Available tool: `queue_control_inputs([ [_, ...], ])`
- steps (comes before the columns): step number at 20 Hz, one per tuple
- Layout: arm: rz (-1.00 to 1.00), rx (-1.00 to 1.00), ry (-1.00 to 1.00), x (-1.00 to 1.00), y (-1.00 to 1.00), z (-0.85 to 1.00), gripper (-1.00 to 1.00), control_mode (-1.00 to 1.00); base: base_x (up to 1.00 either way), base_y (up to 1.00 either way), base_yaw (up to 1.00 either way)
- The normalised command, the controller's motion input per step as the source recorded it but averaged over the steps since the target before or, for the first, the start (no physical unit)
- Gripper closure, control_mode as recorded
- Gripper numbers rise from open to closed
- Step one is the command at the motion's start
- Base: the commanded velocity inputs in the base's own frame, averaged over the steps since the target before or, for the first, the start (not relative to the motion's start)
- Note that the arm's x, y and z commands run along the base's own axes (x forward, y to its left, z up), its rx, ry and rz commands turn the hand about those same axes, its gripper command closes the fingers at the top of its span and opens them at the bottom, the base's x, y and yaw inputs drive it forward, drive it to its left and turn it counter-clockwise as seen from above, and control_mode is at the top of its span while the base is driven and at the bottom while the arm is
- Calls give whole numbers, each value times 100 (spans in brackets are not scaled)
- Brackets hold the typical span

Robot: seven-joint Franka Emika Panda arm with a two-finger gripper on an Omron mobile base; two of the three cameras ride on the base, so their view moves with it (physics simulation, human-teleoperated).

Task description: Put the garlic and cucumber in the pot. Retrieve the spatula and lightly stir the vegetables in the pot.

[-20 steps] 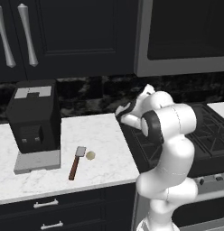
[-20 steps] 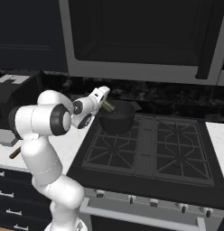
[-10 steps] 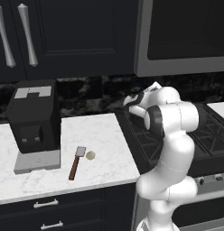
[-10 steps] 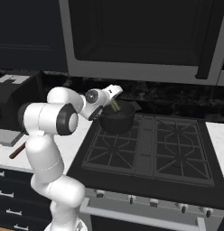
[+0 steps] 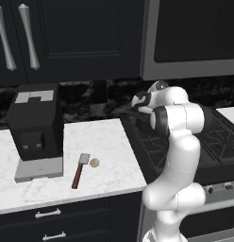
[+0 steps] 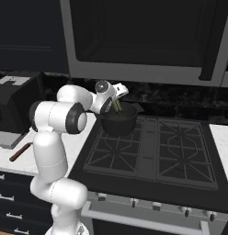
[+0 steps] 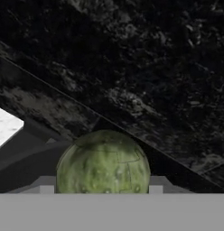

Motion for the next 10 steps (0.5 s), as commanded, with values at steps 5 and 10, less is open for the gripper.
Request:
queue_control_inputs([
  [5,0,3,0,4,-13,-63,100,-100,0,0,0],
  [10,0,5,0,19,-36,-37,100,-100,0,0,0],
])
